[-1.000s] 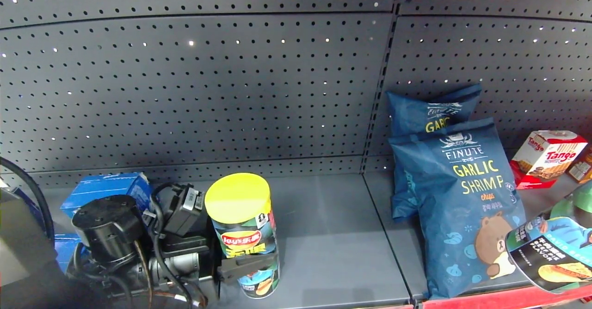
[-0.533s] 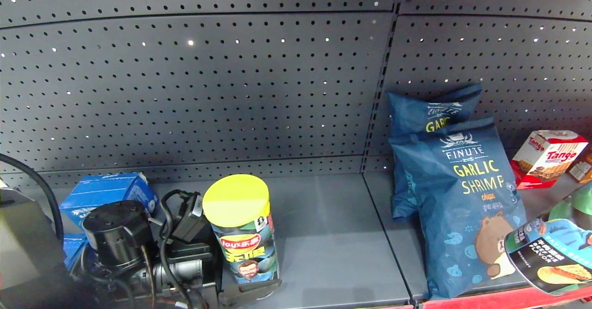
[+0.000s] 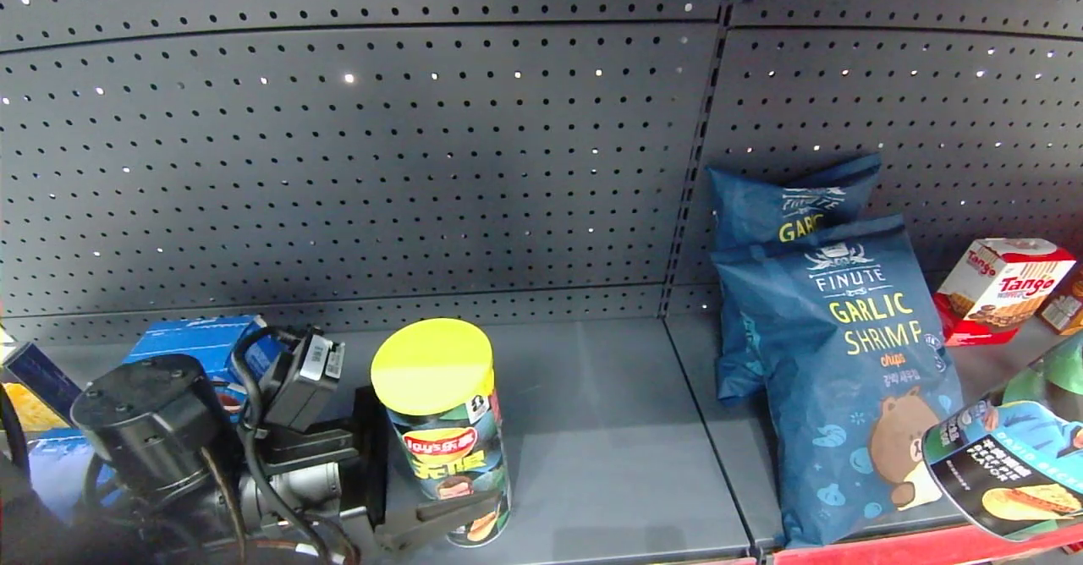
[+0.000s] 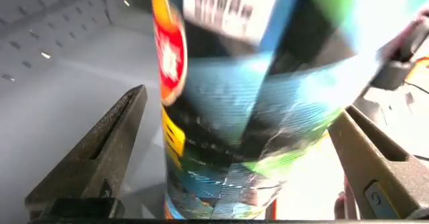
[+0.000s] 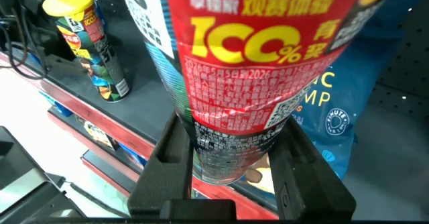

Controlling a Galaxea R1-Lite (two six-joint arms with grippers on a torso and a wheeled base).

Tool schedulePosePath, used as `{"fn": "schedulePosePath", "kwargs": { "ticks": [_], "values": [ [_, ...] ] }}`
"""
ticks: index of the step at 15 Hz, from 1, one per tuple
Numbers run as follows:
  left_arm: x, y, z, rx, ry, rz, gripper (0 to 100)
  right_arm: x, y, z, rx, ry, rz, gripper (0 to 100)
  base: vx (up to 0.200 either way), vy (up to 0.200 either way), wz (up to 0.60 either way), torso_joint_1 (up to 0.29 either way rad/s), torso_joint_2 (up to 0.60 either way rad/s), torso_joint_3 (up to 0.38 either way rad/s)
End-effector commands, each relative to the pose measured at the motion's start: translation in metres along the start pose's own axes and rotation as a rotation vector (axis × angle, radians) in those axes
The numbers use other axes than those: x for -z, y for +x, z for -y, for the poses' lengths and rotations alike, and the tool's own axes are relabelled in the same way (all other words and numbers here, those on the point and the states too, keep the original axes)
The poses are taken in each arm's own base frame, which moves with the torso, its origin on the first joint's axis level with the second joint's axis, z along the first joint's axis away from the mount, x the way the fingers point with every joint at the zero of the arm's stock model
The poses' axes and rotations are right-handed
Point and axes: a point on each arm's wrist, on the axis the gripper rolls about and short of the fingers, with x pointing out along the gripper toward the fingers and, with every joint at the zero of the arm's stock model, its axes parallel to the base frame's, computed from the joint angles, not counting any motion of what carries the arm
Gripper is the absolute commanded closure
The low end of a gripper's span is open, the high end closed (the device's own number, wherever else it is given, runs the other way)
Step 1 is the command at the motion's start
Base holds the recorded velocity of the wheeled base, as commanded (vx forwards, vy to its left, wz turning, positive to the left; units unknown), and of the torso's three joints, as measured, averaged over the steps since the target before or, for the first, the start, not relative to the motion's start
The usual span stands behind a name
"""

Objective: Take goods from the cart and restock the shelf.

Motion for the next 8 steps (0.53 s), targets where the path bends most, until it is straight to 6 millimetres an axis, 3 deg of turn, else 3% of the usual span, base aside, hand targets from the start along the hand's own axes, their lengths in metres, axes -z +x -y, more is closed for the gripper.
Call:
{"fn": "schedulePosePath", "kwargs": {
  "ticks": [1, 8],
  "values": [
    [-0.012, -0.005, 0.006, -0.006, 0.040, 0.033, 0, 0.001, 0.000, 0.000, -0.001, 0.000, -0.004, 100, 0.000, 0.000, 0.00, 0.000, 0.00, 0.000],
    [-0.037, -0.030, 0.033, -0.020, 0.078, 0.104, 0, 0.001, 0.000, 0.000, -0.001, 0.007, 0.000, 100, 0.000, 0.000, 0.00, 0.000, 0.00, 0.000]
  ]
}}
